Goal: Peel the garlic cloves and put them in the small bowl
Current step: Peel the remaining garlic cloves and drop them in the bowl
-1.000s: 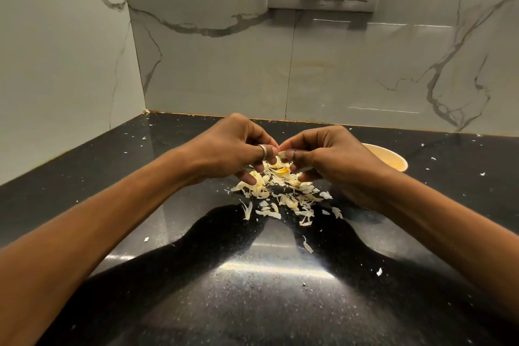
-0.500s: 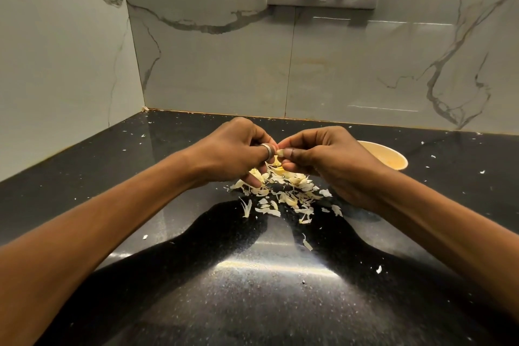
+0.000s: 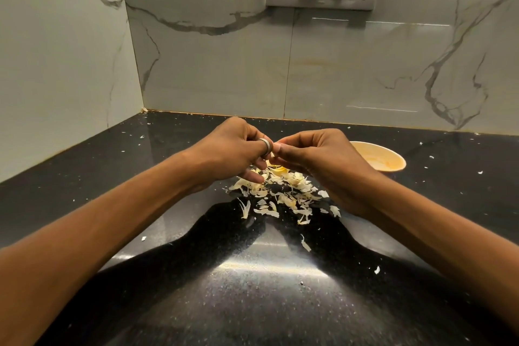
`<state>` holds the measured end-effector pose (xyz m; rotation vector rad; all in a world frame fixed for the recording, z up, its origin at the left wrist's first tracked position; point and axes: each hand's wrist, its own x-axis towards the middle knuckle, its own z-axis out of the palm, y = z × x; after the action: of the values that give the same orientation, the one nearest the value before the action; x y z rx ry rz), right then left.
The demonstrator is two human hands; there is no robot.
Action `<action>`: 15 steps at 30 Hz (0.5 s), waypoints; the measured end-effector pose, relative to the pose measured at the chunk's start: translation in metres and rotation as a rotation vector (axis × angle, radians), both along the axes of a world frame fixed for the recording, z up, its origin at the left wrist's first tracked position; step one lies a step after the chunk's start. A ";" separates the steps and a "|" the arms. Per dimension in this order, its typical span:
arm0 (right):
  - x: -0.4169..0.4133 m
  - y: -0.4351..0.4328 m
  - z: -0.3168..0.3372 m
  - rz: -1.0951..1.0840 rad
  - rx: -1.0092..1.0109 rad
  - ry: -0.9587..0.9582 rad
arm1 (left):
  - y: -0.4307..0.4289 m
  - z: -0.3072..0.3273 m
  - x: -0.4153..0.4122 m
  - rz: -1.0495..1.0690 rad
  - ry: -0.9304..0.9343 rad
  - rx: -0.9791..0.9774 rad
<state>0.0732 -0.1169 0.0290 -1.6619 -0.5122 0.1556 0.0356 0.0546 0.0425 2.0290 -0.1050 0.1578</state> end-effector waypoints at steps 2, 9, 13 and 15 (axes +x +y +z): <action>0.000 0.000 0.000 0.003 -0.006 -0.004 | 0.000 0.000 0.000 -0.005 0.006 0.002; 0.000 0.000 0.000 -0.026 -0.022 -0.046 | -0.001 0.000 0.001 -0.019 0.040 -0.004; 0.001 -0.003 0.003 -0.044 -0.001 -0.020 | -0.002 0.001 0.000 -0.016 0.050 -0.032; 0.001 -0.004 0.005 -0.060 0.019 -0.001 | -0.001 0.003 0.000 -0.007 0.053 -0.040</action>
<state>0.0744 -0.1206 0.0345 -1.6574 -0.4622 0.1057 0.0360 0.0538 0.0452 1.9915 -0.0748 0.1015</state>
